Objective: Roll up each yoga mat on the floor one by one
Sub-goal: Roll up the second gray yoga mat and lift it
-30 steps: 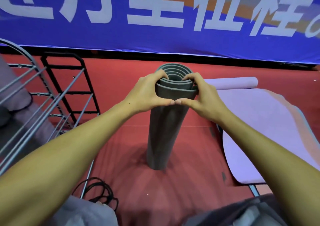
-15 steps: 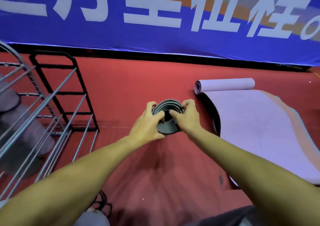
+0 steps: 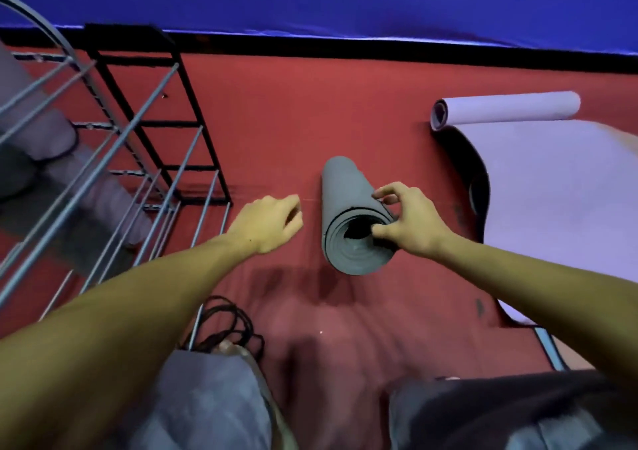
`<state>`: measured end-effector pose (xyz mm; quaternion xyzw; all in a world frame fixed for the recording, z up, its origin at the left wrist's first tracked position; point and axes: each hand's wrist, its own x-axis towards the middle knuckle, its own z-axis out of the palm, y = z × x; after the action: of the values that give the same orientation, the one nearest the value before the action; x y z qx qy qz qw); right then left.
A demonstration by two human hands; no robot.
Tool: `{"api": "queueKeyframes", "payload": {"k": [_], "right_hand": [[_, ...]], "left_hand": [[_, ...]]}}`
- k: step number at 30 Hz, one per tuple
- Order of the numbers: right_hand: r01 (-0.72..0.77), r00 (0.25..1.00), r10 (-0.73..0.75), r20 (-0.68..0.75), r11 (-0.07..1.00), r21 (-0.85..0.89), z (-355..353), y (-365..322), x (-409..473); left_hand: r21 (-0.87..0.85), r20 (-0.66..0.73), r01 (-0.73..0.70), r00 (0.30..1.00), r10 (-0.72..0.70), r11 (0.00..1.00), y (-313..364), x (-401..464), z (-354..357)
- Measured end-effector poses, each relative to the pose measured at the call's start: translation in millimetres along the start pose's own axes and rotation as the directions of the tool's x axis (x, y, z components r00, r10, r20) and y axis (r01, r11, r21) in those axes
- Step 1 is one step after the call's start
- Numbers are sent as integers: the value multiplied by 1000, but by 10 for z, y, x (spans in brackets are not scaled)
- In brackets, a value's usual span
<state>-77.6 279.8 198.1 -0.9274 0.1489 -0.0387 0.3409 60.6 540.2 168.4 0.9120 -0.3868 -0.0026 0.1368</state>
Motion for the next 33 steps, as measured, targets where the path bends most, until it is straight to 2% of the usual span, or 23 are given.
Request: {"api": "queueKeyframes", "payload": {"k": [1,3,5,8,10,16,19,21,24,27,31,33], "right_hand": [[5,1000,-5,27,1000,-14,52,5,-26],[19,998,-17,58,999,-37,135,11,-67],[21,997,-19,72,999,-34,182,34,-82],[21,998,-19,66,999,-34,145,90,-79],[26,998,-23,58,999,-41,109,126,-73],[34,999,-33,35,999,-23,60,173,-80],[52,998,-51,44,999,-11,77,163,-81],[61,997,-60,58,998,-9,99,159,-82],[64,994,-62,87,998,-13,100,138,-99],[69,992,-65,112,997,-31,68,119,-120],[112,984,-95,151,988,-103,14,107,-134],[140,981,-116,153,977,-159,-32,77,-132]], "left_hand": [[57,168,48,984,-57,997,-145,-57,137],[123,451,88,882,-134,989,-394,-176,456],[107,579,157,793,-190,982,-609,-298,786],[39,650,311,714,-261,950,-844,-494,1280],[55,703,354,651,-288,934,-909,-645,1591],[178,756,287,573,-317,941,-972,-995,2242],[251,722,253,594,-355,934,-941,-1104,2396],[229,702,282,615,-359,932,-939,-1089,2438],[79,669,408,655,-352,910,-949,-935,2356],[-126,622,525,703,-345,842,-957,-708,2200],[-221,514,538,773,-371,814,-863,-427,1858],[-284,414,540,815,-406,792,-787,-242,1589]]}}
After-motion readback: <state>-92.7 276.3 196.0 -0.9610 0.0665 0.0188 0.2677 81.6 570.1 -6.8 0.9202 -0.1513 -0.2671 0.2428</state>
